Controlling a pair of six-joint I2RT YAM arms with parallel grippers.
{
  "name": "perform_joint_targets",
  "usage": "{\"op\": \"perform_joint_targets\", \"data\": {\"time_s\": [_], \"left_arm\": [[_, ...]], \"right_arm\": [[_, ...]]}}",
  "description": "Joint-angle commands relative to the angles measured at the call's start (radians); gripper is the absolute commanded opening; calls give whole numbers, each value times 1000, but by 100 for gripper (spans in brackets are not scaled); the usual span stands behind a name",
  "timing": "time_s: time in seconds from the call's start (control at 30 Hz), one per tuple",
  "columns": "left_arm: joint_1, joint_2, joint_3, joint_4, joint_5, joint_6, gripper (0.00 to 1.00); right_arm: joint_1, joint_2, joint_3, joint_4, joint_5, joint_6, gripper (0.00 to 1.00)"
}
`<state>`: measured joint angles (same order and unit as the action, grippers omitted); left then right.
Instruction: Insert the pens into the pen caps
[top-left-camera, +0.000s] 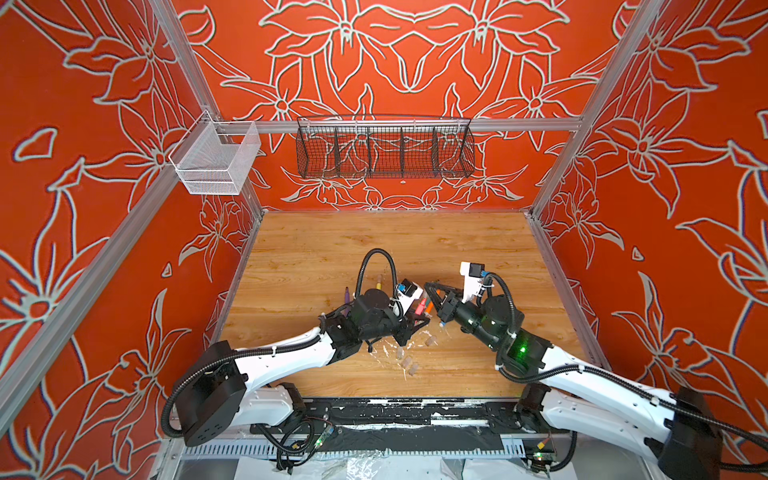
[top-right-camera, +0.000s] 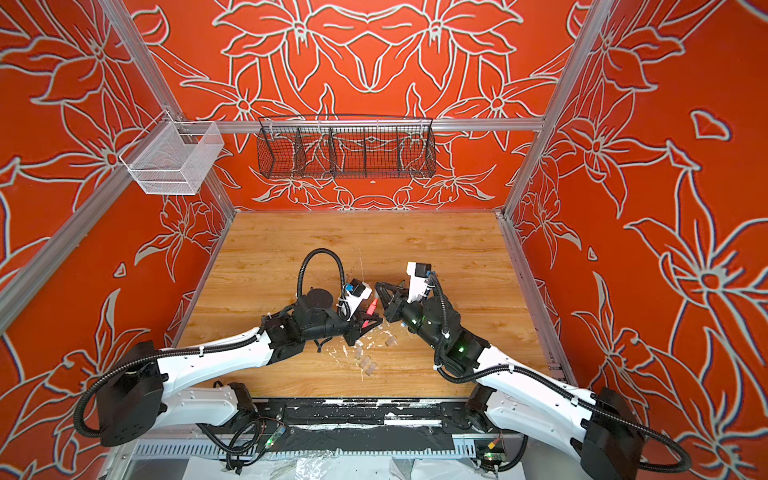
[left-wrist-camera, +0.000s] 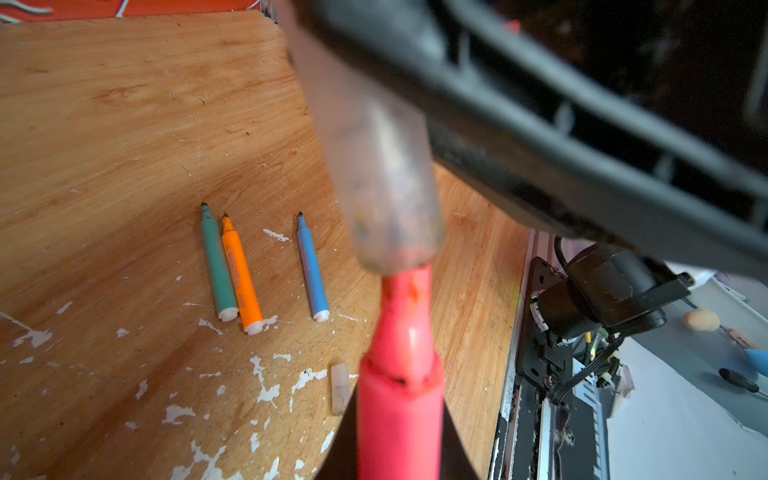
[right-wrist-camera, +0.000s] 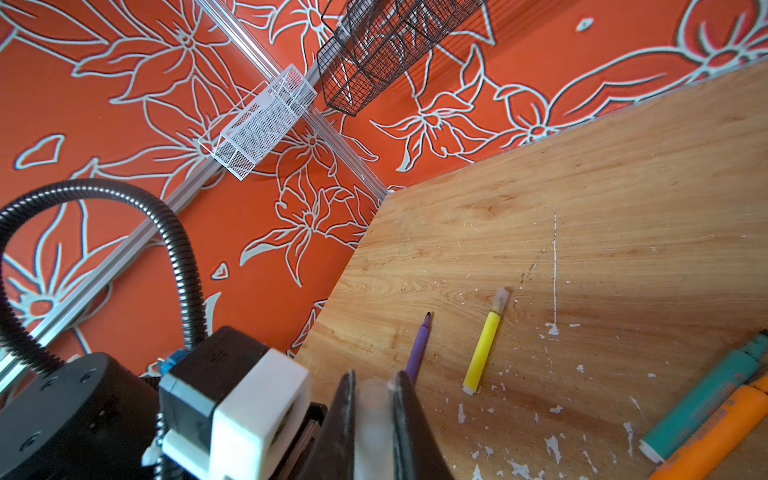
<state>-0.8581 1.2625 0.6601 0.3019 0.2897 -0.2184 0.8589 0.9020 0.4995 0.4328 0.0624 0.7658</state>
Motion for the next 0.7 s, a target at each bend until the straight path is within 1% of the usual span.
{"op": "perform_joint_targets", "data": {"time_s": [0.0, 0.13, 0.53, 0.67], "left_arm": [[8, -29, 3, 47, 8, -24, 0], [26, -26, -3, 68, 56, -49, 0], [81, -31, -45, 209, 247, -146, 0], [82, -42, -52, 215, 245, -146, 0]], "right_arm": [[10, -7, -26, 38, -30, 13, 0], [23, -18, -30, 40, -51, 15, 0], [73, -37, -102, 120, -29, 72, 0], [93, -30, -101, 128, -27, 73, 0]]}}
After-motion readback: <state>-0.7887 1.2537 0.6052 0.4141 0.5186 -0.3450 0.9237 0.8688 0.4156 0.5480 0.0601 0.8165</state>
